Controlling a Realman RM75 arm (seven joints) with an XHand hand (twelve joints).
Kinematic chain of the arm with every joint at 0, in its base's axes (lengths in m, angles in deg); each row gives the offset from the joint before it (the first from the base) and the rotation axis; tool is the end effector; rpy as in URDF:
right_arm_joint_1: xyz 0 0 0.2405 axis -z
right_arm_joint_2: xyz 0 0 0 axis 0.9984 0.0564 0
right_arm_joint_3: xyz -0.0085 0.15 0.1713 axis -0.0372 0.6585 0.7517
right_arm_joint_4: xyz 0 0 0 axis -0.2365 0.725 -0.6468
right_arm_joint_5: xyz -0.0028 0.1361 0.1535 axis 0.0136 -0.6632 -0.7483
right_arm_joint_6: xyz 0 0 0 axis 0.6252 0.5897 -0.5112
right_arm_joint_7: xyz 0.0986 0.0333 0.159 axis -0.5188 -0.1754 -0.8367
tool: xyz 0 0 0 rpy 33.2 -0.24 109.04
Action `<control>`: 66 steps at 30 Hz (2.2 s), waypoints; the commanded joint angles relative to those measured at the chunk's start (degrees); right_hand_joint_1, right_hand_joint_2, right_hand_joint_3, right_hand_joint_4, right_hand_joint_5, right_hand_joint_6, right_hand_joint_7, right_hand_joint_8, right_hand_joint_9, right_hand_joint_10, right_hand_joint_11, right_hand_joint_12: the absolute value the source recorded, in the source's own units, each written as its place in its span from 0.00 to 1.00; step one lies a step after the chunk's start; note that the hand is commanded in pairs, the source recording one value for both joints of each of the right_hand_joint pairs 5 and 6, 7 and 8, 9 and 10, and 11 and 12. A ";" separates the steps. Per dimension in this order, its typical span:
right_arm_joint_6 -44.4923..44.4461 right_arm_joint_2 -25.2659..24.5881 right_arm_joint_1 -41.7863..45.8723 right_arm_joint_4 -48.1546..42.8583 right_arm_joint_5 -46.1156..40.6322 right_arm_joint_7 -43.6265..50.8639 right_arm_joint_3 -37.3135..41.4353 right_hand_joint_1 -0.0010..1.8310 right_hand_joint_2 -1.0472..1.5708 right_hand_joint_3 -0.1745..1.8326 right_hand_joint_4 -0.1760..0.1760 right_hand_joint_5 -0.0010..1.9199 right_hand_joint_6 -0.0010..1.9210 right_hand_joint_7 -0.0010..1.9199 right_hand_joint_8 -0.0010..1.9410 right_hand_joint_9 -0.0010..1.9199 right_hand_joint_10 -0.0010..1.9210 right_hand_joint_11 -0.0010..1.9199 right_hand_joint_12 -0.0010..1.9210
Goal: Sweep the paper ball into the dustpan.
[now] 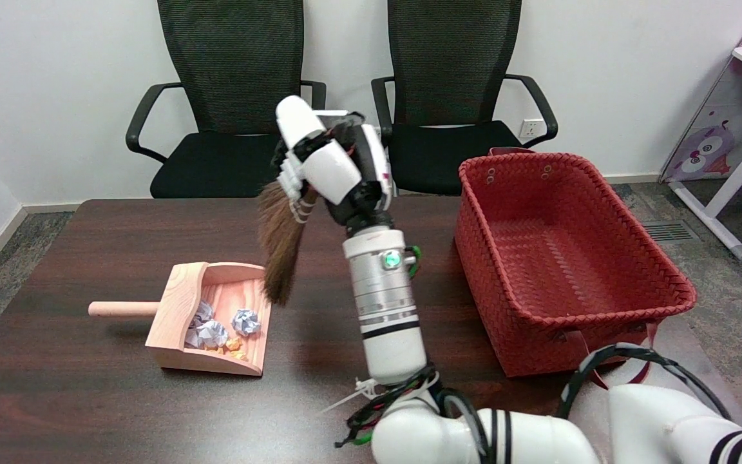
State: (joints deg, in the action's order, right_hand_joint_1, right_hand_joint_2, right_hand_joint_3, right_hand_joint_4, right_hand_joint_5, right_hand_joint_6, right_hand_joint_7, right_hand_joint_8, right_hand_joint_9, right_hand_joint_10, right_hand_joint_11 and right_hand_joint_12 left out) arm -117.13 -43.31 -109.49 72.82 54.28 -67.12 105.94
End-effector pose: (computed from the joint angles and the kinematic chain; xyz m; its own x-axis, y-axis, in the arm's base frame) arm -0.1337 -0.3544 0.1129 -0.3352 -0.1087 0.9359 -0.7546 -0.5638 -0.3358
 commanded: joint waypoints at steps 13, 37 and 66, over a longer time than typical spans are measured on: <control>-0.50 16.29 8.63 17.63 -7.50 12.17 4.99 0.50 1.00 1.00 0.51 1.00 1.00 1.00 0.99 1.00 1.00 1.00 1.00; 13.13 26.24 9.80 23.18 -14.51 13.62 11.13 0.57 1.00 0.95 0.55 1.00 1.00 1.00 0.99 1.00 1.00 1.00 1.00; 22.00 33.15 12.73 27.69 -17.72 14.85 17.01 0.60 1.00 0.95 0.55 1.00 1.00 1.00 0.99 1.00 1.00 1.00 1.00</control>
State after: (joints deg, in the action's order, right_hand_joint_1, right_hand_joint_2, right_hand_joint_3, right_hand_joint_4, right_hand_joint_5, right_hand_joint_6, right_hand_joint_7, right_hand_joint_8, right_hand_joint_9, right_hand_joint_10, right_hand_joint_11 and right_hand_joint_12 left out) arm -97.78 -13.48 -99.33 99.08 37.85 -51.99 121.13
